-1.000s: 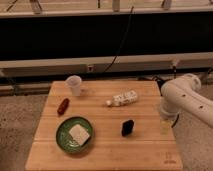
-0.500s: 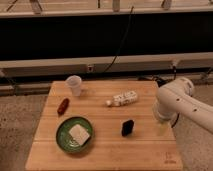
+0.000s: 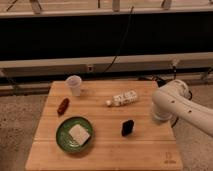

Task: Knock the eraser over

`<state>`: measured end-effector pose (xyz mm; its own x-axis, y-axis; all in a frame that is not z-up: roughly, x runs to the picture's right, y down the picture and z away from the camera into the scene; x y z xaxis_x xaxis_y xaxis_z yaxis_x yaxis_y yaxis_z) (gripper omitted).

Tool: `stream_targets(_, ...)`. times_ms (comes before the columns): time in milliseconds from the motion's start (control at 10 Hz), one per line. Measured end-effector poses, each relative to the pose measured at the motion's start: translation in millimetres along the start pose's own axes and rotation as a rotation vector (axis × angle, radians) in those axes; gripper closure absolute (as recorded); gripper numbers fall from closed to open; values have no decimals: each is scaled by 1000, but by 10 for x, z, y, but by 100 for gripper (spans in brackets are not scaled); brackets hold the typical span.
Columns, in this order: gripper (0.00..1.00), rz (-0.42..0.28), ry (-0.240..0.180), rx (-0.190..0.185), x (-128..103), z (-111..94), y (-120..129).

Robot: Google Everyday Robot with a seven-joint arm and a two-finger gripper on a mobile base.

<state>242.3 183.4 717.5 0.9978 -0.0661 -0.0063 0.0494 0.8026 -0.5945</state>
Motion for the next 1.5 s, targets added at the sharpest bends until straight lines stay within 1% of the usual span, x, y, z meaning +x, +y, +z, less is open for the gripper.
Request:
stream_targets(300,100,-46,6,-5,-424,54,-39)
stream_targets(600,100,-78,13,-11,-569,71,-73)
stream_targets(800,100,-106,15,-14,-809,69,-156)
stream_targets(1100,100,-144,23,-22,-969,55,-224)
stream_targets(1500,100,-182,7,-35,-1166,52,-229)
